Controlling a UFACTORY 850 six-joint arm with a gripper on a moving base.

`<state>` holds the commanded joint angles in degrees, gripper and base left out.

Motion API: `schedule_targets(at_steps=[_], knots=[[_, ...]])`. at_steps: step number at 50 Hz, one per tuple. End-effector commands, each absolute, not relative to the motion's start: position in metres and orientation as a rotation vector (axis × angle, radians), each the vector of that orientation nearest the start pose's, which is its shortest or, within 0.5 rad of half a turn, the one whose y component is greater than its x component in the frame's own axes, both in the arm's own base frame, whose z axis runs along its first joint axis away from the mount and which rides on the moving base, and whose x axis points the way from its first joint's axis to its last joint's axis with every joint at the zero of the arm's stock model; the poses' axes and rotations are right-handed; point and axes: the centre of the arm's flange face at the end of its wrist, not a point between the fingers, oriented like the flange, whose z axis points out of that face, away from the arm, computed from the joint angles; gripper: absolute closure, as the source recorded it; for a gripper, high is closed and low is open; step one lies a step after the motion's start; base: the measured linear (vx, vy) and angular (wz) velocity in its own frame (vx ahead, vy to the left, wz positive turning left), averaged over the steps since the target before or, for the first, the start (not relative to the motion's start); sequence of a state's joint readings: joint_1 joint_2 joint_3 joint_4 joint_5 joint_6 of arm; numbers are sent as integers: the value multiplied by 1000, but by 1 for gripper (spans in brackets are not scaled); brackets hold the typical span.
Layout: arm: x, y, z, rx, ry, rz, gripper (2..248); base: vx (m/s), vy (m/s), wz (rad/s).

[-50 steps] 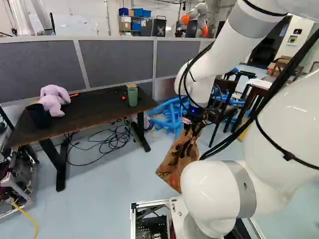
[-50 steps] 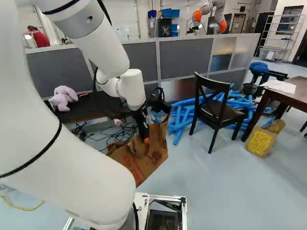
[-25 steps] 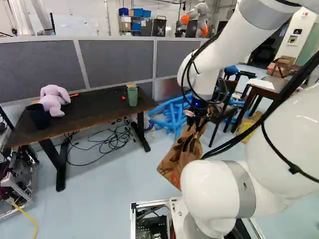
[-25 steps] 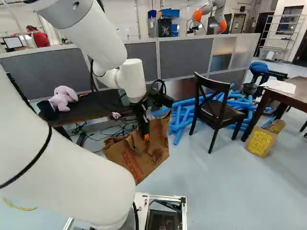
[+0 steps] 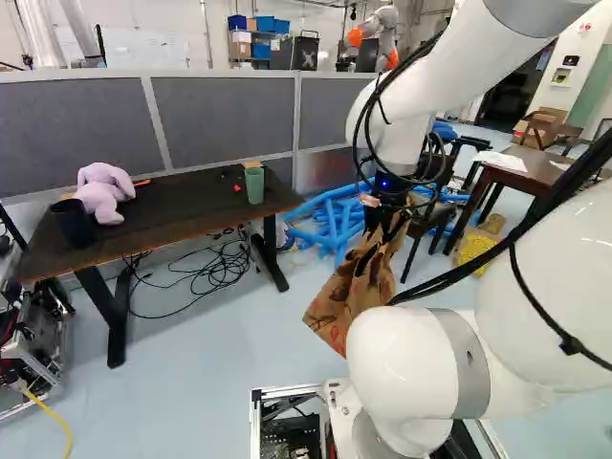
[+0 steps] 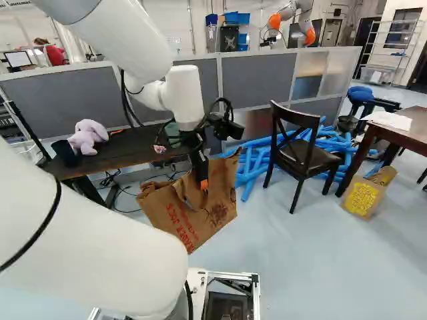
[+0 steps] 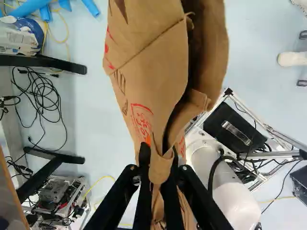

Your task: Pick up the bag on the ground and place it on the table

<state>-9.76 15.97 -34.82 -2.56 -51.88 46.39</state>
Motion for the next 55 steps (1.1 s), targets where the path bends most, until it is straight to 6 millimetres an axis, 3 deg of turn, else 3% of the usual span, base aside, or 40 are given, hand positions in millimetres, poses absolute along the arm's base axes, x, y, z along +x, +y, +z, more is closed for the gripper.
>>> schedule_targets(at_steps=[47,55], knots=[[320,-61,574,-2824,1481,30,225,0,0,0],[327,-60,580,-2827,1474,21,225,0,0,0]])
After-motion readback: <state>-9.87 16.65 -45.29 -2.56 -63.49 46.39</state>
